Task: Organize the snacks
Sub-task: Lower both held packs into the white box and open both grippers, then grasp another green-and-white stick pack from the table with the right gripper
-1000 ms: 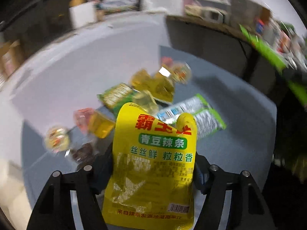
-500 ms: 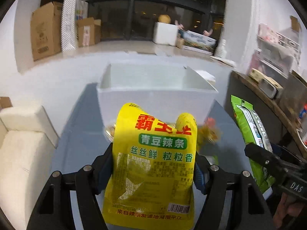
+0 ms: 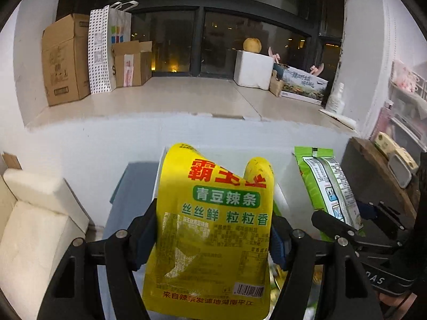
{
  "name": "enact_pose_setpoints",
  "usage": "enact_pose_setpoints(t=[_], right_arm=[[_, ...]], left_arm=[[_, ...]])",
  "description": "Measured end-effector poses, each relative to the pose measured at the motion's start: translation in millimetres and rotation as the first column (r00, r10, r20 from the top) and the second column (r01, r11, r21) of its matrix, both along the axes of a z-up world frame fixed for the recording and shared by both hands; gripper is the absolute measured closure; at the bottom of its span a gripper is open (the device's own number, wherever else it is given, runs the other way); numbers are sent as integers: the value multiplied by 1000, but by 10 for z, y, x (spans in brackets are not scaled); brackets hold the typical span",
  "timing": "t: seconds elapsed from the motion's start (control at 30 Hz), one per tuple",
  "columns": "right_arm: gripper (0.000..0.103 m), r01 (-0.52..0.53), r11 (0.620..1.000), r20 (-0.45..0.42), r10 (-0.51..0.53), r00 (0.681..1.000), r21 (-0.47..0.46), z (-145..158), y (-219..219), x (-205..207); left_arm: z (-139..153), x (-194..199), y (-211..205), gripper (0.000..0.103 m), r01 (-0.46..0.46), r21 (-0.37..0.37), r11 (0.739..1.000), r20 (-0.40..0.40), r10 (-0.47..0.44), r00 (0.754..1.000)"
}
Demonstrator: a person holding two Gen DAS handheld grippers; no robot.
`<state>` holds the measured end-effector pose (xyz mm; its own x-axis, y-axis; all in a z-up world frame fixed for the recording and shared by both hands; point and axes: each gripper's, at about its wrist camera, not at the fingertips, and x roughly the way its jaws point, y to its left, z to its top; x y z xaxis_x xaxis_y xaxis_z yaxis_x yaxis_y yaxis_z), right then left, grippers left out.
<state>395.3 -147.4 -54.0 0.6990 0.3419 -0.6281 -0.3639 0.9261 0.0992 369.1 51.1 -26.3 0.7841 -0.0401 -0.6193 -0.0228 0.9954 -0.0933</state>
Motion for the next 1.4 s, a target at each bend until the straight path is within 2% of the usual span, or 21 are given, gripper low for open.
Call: enact_pose_setpoints(t=[0.1, 0.2, 0.27, 0.33, 0.37, 0.43, 0.57, 0.8, 1.03, 1.13, 1.2, 1.27, 1.4], right_arm=[[31, -4, 1000, -22, 5, 1000, 20, -2, 10, 189], [31, 9, 999, 2, -9, 1000, -47, -40, 58, 316], [29, 4, 999, -23, -5, 1000, -46, -108, 59, 381], [21, 2, 999, -67, -5, 998, -45, -194, 44, 444], [12, 13, 999, -73, -16, 997, -45, -229, 24, 454], [8, 25, 999, -72, -28, 997, -33, -263, -7, 453], [8, 33, 999, -69, -34, 997, -20, -275, -44, 426], [8, 35, 999, -12, -35, 999, 16, -49, -121, 190], [8, 4, 1000, 21, -4, 1000, 18, 36, -139, -349], [8, -47, 998, 45, 48, 998, -37, 20, -102, -692], [8, -64, 997, 53, 66, 996, -40, -3, -134, -956], [8, -77, 997, 47, 78, 996, -13, -50, -193, -1238], [8, -69, 997, 14, 69, 997, -37, -249, -236, -1698]], left_arm=[[1, 225, -15, 28, 6, 21, 1000, -7, -6, 1000], [-66, 377, -30, 24, 7, 53, 999, -11, -7, 1000], [-138, 454, -23, 17, 13, 59, 998, -21, -11, 1000], [-201, 510, 7, 10, 14, 49, 999, -40, -12, 999], [-216, 500, 19, 8, 4, 54, 999, -31, -2, 1000], [-235, 461, 31, 1, -11, 79, 997, -4, 12, 1000], [-253, 436, 46, 0, -2, 80, 997, -9, 3, 1000], [-194, 298, 50, 0, 8, 54, 999, -15, -7, 1000], [-87, -236, -67, 0, 51, 41, 998, 14, -52, 999], [-85, -641, -101, 0, 68, 44, 997, 29, -69, 997], [-97, -922, -96, 0, 79, 41, 996, 40, -81, 996], [-145, -1234, -61, 0, 67, 19, 998, 44, -67, 997], [-321, -1751, -7, 0, 45, -31, 999, 36, -44, 998]])
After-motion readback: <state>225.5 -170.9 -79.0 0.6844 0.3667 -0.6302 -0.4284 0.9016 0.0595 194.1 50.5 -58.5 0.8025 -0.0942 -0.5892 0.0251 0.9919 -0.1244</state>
